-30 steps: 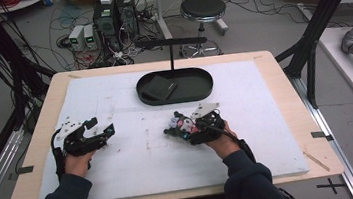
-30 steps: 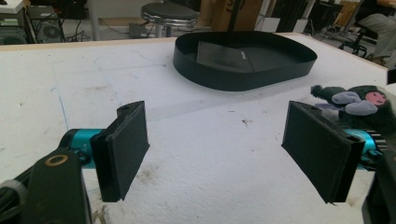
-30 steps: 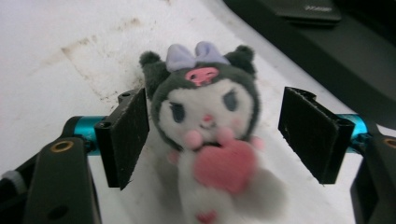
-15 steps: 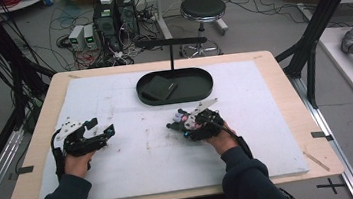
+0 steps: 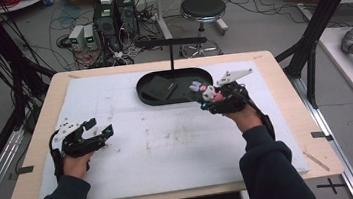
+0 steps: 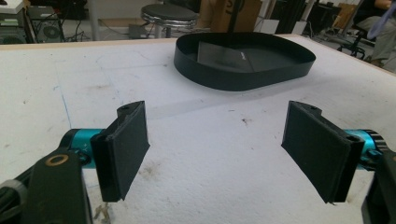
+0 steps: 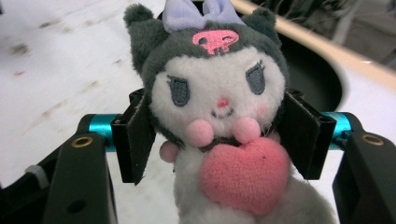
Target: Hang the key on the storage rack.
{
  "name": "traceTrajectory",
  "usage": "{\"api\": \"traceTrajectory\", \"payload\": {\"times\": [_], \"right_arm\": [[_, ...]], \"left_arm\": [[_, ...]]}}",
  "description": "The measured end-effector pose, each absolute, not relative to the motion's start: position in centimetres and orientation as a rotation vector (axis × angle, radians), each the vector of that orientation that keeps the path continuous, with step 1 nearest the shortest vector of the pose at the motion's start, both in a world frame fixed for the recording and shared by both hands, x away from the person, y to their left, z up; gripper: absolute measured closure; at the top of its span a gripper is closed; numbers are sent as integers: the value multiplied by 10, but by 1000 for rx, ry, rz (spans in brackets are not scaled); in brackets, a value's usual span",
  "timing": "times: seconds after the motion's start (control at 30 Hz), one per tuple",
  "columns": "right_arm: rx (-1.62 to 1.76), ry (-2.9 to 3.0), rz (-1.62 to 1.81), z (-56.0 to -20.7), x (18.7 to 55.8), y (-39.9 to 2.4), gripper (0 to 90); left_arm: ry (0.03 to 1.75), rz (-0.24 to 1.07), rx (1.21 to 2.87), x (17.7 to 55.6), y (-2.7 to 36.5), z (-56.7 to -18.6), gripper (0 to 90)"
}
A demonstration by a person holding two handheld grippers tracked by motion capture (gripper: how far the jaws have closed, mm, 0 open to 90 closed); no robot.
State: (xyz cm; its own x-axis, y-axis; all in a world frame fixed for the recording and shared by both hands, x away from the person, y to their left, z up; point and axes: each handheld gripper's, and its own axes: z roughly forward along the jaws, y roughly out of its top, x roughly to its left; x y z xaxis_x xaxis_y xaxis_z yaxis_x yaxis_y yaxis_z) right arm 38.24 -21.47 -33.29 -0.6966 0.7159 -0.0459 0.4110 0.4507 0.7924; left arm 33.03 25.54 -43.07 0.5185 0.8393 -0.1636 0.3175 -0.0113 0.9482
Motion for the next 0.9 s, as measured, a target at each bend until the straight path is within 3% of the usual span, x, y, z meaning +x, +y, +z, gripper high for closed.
{"api": "traceTrajectory", "payload": {"times": [0.47, 0.9], "right_arm": [[1016, 2186, 1059, -274, 437, -224, 335], [1176, 2074, 974, -272, 490, -211, 337]], "left_arm": [[1013, 554, 1577, 331, 253, -430, 223], [1005, 542, 1580, 331, 254, -430, 223]]}}
